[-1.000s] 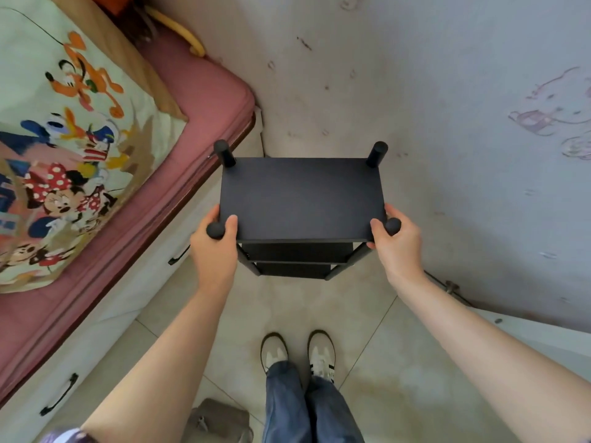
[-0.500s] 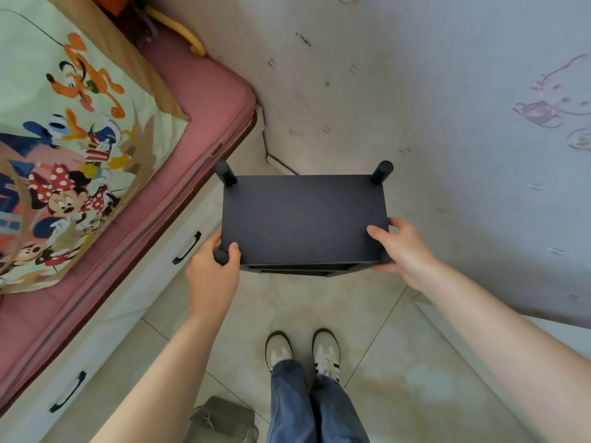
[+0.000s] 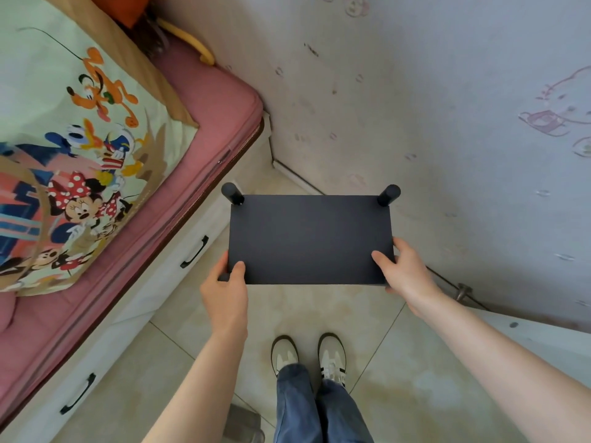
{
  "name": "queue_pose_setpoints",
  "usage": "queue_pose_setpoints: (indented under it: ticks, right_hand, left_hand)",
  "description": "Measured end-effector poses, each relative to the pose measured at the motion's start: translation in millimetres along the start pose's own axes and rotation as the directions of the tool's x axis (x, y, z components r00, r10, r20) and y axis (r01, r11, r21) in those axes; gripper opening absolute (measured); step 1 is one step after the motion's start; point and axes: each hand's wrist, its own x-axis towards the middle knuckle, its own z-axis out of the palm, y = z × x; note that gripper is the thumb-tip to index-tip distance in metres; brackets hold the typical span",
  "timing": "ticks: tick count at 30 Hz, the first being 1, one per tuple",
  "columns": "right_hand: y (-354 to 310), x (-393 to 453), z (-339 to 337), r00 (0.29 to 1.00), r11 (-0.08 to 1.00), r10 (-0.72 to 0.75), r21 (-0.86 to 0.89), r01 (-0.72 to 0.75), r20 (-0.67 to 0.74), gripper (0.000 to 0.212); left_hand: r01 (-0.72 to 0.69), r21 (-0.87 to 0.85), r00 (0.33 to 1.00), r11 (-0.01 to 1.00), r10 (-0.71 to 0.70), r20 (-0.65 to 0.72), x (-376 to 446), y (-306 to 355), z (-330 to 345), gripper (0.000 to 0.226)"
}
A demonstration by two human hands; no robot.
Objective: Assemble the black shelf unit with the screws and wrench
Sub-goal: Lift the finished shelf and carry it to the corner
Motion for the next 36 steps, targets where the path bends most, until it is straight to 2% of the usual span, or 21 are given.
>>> queue_pose_setpoints:
  ticks: [6,13,22,24,27,29,33,36]
  right_hand:
    - [2,-3,10,0.999,0.998,-0.017,0.052,0.019,-0.035,0.038]
    - [-10,7,26,0.984,0.976,0.043,0.218,-0.005,-0.172,0.038]
    - [-22,25,28,0.971,0.912,0.132,0.408,-0.042,-0.197,0.04]
    - [-21,26,25,0.971,0.897,0.164,0.437,-0.073,-0.175,0.039]
    - [-21,27,14,0.969,0.877,0.218,0.46,-0.143,-0.115,0.042]
    - [-24,29,2,0.967,0.86,0.236,0.483,-0.163,-0.092,0.049]
    - [-38,38,-23,0.973,0.838,0.22,0.524,-0.153,-0.069,0.063]
    - [-54,47,-34,0.977,0.832,0.212,0.52,-0.191,0.02,0.069]
  left_hand:
    - [-0.004,-0.102,1.0,0.995,0.006,0.02,19,11,5,0.039]
    - [-0.056,-0.083,0.994,0.995,0.063,0.088,62,46,31,0.035]
    - [-0.16,-0.063,0.953,0.985,0.171,0.251,96,98,75,0.024]
    - [-0.13,-0.089,0.965,0.987,0.147,0.216,97,99,82,0.034]
    - [-0.029,-0.146,0.986,0.989,0.052,0.156,89,91,86,0.075]
    - [0.045,-0.198,0.982,0.979,-0.007,0.187,74,83,89,0.093]
    - [0.194,-0.223,0.943,0.955,-0.119,0.311,36,64,96,0.108]
    - [0.317,-0.262,0.895,0.912,-0.196,0.4,20,54,102,0.11]
